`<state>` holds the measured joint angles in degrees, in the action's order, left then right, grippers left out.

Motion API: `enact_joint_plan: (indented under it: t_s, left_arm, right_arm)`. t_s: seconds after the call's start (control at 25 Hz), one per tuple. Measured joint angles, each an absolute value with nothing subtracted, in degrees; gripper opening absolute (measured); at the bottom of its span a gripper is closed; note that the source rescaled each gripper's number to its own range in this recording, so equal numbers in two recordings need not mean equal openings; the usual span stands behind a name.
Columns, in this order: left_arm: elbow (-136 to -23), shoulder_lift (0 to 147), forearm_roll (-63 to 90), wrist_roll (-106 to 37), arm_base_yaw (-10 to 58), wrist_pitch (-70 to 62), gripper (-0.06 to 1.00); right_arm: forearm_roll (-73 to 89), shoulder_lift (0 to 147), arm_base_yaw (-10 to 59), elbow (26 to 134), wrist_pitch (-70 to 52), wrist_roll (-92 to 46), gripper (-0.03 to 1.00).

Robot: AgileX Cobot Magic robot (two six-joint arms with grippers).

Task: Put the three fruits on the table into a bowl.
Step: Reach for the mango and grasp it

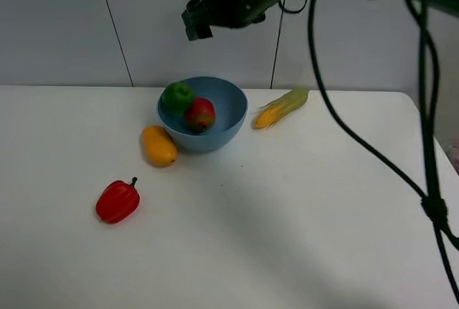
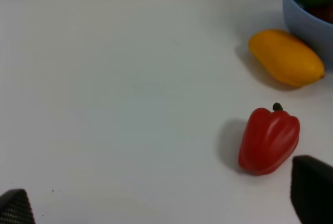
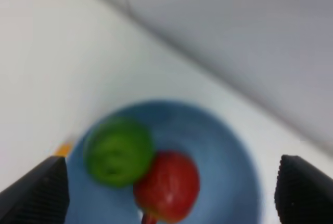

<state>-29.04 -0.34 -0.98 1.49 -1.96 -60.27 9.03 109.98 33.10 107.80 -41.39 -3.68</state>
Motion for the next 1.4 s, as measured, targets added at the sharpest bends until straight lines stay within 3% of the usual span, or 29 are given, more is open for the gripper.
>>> enact_joint_plan:
  t_s: [0.36, 0.68, 0.76, 1.04, 1.4]
  left_arm:
    - [-29.0, -0.3, -1.0, 1.5, -2.0, -60.3, 1.0]
    - [-29.0, -0.3, -1.0, 1.5, -2.0, -60.3, 1.0]
    - [-29.0, -0.3, -1.0, 1.5, -2.0, -60.3, 1.0]
    - [-29.0, -0.3, -1.0, 1.5, -2.0, -60.3, 1.0]
    - [-29.0, -0.3, -1.0, 1.5, -2.0, -60.3, 1.0]
  right_arm:
    - [-2.9, 84.7, 24.3, 104.4, -51.0, 0.4, 0.25]
    - [-4.9, 49.7, 2.8, 75.5, -51.0, 1.3, 0.26]
    - [-4.5, 40.2, 0.1, 67.8, -51.2, 1.5, 0.26]
    - [-2.9, 17.3, -0.9, 44.9, -56.2, 1.7, 0.26]
    - [0.0, 2.3, -2.0, 31.6, -57.4, 2.2, 0.26]
